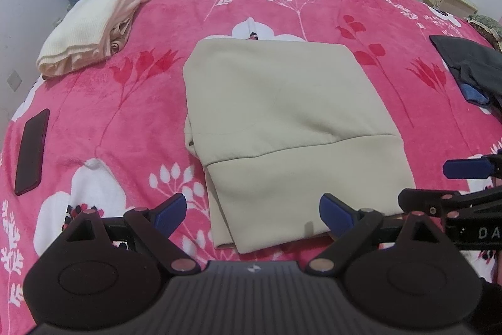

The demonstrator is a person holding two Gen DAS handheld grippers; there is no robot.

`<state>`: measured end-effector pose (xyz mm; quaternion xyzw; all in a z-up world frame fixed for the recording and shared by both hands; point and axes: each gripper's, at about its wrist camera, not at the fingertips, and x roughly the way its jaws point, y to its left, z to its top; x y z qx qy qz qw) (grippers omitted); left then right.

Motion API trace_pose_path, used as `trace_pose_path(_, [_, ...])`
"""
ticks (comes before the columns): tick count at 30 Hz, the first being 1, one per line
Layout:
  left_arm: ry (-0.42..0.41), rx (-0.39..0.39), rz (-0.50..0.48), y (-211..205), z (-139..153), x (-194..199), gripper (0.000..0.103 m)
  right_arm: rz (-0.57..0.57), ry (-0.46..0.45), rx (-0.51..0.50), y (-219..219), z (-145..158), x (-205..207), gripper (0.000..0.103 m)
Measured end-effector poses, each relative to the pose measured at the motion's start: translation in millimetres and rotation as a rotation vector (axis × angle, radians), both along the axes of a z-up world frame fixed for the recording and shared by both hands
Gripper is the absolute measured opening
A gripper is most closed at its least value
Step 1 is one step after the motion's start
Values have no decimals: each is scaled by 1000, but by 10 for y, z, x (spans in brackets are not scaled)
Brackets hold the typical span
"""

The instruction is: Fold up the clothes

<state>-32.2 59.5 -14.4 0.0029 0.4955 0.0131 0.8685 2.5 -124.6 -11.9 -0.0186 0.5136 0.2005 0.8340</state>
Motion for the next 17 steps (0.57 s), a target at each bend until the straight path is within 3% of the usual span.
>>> trace_pose_path(17, [4,-1,-2,14,-1,-10,93,3,4,-1,2,-2,11,77])
